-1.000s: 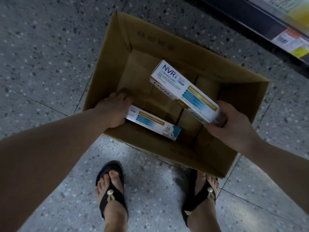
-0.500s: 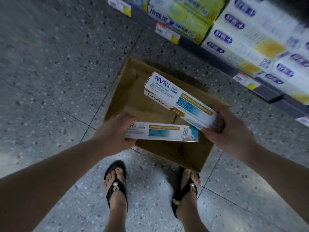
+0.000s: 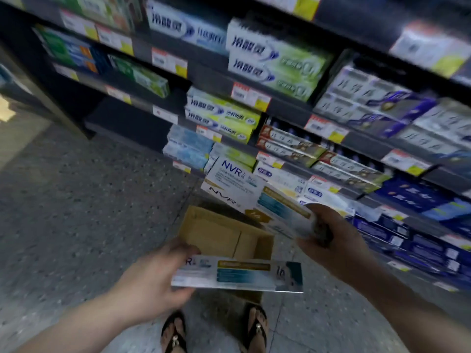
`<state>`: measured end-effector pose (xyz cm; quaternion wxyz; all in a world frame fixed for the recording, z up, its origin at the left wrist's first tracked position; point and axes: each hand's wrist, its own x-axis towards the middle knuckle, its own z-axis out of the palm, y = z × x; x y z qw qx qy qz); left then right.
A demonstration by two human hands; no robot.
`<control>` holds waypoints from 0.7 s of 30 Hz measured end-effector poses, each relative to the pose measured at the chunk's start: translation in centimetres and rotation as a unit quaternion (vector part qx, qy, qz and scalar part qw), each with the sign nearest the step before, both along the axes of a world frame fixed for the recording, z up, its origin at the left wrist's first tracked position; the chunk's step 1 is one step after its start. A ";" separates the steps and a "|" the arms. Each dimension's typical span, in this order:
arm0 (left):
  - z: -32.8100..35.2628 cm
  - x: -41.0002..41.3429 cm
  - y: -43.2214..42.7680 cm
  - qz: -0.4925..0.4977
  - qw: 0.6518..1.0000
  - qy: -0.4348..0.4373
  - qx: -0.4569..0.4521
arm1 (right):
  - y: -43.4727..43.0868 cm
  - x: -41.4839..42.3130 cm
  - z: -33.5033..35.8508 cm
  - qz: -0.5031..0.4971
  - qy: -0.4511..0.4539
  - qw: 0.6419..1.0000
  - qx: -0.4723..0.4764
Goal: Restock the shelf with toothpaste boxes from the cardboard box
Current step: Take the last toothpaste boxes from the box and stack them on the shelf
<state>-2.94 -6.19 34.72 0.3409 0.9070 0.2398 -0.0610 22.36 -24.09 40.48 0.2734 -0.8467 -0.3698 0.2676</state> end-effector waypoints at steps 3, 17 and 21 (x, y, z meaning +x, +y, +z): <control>6.1 0.2 -0.6 -0.036 0.998 -0.046 0.012 | -2.4 -0.5 7.0 -0.033 0.017 0.999 0.026; 26.6 8.0 -15.5 -0.266 0.957 -0.115 -0.004 | -27.3 -6.6 27.7 -0.300 -0.094 0.944 0.099; 29.6 10.8 -23.8 -0.311 0.938 -0.151 -0.011 | -37.6 -8.8 31.6 -0.369 -0.134 0.914 0.100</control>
